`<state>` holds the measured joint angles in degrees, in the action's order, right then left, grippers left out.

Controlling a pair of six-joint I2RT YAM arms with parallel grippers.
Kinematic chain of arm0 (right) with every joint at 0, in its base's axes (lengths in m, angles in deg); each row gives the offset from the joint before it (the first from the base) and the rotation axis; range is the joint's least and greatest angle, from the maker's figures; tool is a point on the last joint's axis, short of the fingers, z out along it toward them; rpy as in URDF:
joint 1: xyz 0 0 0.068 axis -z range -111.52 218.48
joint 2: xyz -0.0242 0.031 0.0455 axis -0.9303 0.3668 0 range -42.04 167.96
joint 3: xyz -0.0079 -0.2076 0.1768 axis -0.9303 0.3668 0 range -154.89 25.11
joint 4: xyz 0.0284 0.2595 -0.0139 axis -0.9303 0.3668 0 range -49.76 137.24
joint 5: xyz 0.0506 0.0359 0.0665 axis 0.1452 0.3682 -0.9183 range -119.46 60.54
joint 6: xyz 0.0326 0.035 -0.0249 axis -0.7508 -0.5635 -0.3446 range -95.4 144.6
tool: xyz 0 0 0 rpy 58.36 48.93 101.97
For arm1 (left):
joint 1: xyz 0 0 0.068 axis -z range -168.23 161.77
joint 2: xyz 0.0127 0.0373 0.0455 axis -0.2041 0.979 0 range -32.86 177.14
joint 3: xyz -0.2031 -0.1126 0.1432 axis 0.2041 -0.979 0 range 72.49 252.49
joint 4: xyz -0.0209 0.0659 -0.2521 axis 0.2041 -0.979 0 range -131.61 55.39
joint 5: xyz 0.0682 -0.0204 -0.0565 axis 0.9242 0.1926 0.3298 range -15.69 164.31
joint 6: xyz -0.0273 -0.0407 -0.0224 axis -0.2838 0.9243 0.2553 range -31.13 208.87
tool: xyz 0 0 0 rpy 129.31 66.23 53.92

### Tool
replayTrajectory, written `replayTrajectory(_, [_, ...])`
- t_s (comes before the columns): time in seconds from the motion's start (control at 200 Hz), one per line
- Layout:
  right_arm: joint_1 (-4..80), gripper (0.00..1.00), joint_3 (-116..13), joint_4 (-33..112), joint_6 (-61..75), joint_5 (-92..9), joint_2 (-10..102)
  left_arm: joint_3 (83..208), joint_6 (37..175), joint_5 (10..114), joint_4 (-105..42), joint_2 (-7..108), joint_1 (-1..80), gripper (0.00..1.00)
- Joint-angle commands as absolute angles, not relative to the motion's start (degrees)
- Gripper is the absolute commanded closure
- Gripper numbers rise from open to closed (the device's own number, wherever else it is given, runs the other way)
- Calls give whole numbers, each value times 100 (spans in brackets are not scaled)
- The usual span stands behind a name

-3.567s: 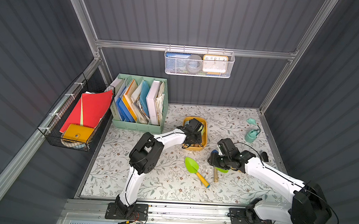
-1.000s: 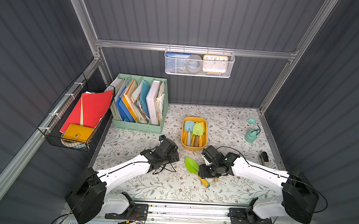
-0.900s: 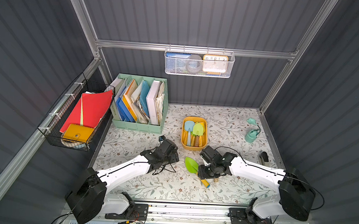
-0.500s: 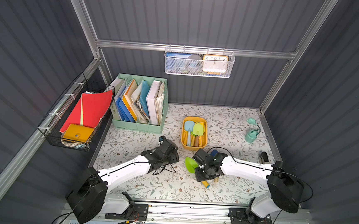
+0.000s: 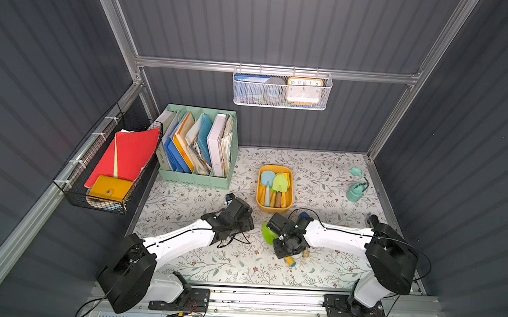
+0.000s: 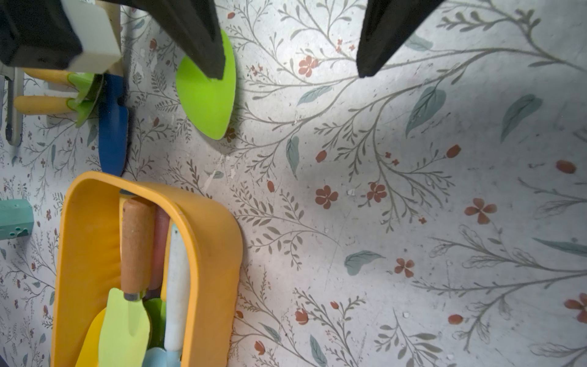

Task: Put the shovel into the storage box
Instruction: Pick up the shovel from the center of the board.

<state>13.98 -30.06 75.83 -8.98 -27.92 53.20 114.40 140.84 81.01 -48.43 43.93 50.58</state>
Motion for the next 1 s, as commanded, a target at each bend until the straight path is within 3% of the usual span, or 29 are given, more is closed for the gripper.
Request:
replayTrajectory(0.0, [1365, 58, -3122, 7704, -912, -2663, 5439, 11389, 14135, 8025, -4779, 4455, 5080, 29])
replayTrajectory(0.26, [1364, 64, -3121, 7686, -914, -2644, 5478, 11371, 14134, 8022, -4754, 4501, 5076, 29])
replayTrajectory(0.555, [1364, 83, -3165, 7759, -889, -2595, 5278, 11296, 14185, 8021, -4701, 4457, 5075, 28])
replayTrajectory(0.996, [1564, 86, -3783, 8127, -529, -2216, 4466, 11275, 14268, 7963, -4597, 4413, 5079, 28])
